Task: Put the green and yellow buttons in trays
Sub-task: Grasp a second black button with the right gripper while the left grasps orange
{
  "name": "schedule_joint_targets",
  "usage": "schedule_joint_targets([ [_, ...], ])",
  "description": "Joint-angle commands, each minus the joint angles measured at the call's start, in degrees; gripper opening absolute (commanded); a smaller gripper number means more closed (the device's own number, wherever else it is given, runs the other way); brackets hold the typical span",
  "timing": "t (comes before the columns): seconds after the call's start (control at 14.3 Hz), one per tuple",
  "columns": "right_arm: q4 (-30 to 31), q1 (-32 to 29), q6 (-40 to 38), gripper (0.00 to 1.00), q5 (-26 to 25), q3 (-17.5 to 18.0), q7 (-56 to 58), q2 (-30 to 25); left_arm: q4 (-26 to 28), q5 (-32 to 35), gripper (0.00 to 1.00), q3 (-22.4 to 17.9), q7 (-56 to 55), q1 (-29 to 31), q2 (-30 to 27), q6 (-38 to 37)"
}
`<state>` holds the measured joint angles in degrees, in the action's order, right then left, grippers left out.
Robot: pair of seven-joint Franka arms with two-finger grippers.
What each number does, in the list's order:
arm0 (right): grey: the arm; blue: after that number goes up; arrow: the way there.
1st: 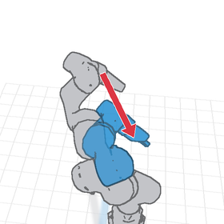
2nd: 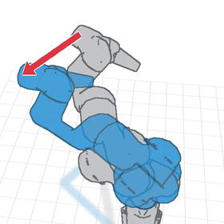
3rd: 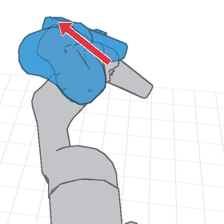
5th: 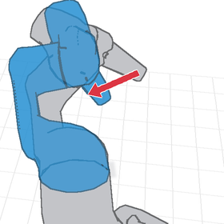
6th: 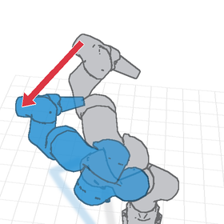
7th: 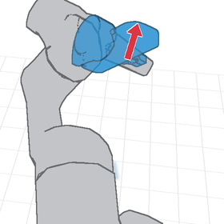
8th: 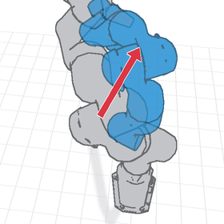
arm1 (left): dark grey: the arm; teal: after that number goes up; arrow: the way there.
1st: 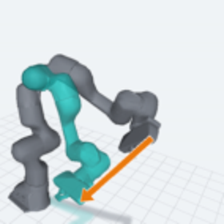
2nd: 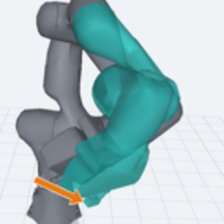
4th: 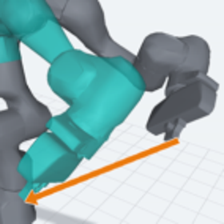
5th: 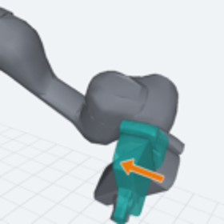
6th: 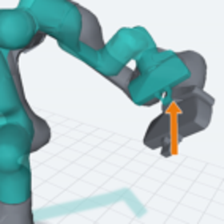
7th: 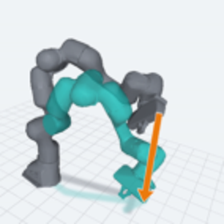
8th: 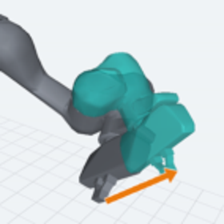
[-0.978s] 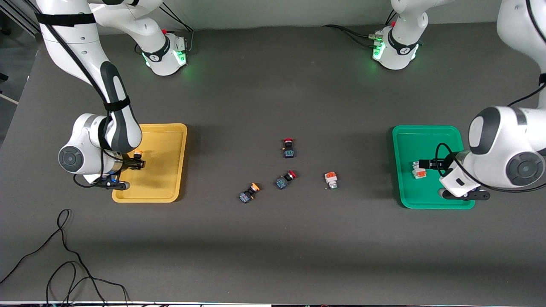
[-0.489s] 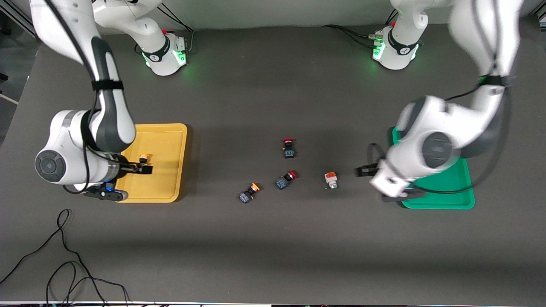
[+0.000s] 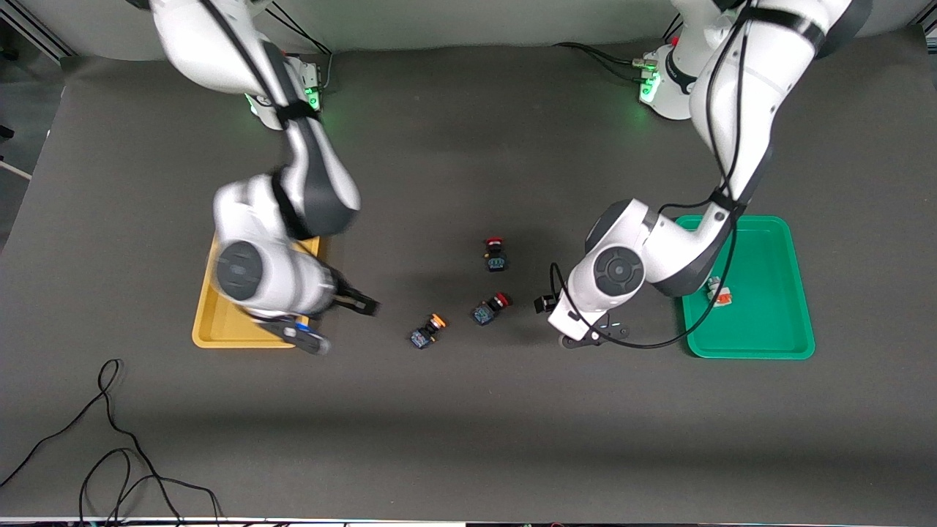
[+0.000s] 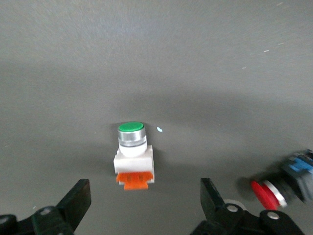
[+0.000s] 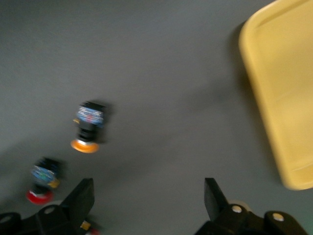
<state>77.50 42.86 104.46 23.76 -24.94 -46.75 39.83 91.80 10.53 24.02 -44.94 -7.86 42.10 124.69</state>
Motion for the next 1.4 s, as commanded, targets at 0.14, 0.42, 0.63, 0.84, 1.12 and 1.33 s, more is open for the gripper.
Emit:
schedule_joint_targets([
  [0.14,-12.4,-1.3,13.8,1.0,2.1,4.0,-16.6,15.3,-2.1,1.2,0.92,-1.4,-1.7,-0.8,2.9,-0.4],
  [0.42,-12.3,0.2,15.3,1.0,1.6,4.5,-19.1,18.9,-1.8,1.2,0.56,-1.8,-3.1,-1.1,3.6,-0.4],
  [0.63,-12.2,0.3,15.4,0.99,1.3,4.6,-19.0,20.5,-1.7,1.2,0.35,-1.8,-4.4,-1.3,3.5,-1.3],
  [0.84,-12.2,0.3,15.4,0.33,1.6,4.6,-19.0,20.4,-2.4,1.1,0.32,-1.4,-3.8,-0.2,1.4,-7.2],
  [1.12,-12.2,0.2,14.9,0.0,1.3,4.6,-18.6,19.5,-2.8,-4.2,0.3,1.5,6.2,9.0,-7.6,-21.0],
  [1.33,-11.7,-0.4,9.4,0.0,1.0,3.9,-18.0,14.2,-2.1,-5.0,0.3,1.6,15.5,15.9,-12.1,-28.3],
])
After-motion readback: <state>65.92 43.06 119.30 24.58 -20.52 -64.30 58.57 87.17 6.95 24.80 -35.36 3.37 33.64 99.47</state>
